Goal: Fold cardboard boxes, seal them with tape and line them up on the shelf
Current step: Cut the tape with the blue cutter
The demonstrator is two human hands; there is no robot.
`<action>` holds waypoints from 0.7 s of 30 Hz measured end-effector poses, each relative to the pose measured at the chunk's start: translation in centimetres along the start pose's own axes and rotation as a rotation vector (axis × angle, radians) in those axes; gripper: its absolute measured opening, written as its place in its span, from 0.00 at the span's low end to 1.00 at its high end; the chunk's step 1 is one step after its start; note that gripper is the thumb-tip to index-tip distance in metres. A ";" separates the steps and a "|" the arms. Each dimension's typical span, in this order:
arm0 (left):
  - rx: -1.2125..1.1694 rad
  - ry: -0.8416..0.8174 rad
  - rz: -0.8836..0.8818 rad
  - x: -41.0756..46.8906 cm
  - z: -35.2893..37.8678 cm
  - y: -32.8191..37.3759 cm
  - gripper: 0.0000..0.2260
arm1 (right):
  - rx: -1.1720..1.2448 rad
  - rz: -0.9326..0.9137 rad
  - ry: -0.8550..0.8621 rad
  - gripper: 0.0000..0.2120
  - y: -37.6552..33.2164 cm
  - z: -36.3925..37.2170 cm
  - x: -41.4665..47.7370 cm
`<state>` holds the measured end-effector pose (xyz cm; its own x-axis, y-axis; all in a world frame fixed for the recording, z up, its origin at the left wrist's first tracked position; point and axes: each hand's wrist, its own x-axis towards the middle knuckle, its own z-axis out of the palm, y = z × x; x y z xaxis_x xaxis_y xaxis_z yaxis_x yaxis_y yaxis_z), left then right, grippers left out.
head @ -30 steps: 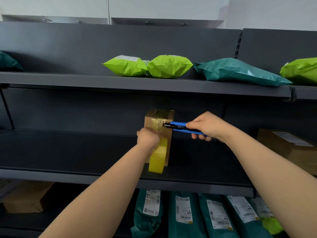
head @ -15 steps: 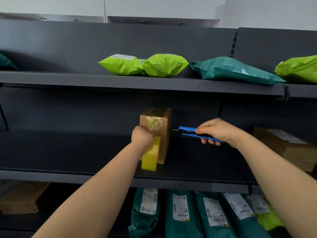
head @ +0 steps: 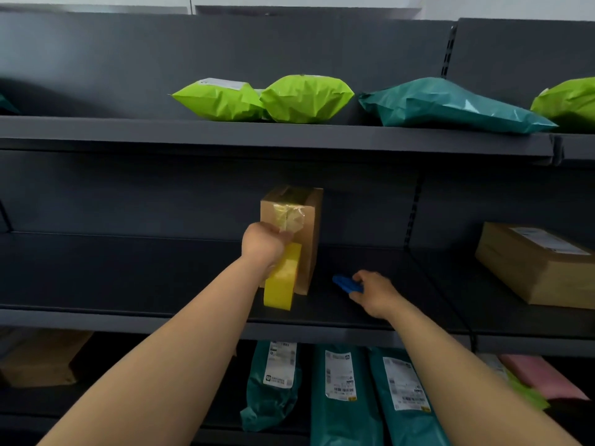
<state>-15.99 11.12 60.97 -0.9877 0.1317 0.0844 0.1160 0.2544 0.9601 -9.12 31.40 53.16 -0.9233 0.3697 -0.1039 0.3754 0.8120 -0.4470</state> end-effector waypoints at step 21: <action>0.276 0.076 0.170 0.5 0.5 0.2 0.16 | 0.324 -0.481 0.402 0.15 -12.0 -5.3 1.3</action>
<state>-16.44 11.70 61.03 -0.9556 0.1254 0.2667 0.2935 0.4867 0.8228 -14.37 24.52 63.08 -0.8560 0.1925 0.4798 -0.1675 0.7747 -0.6097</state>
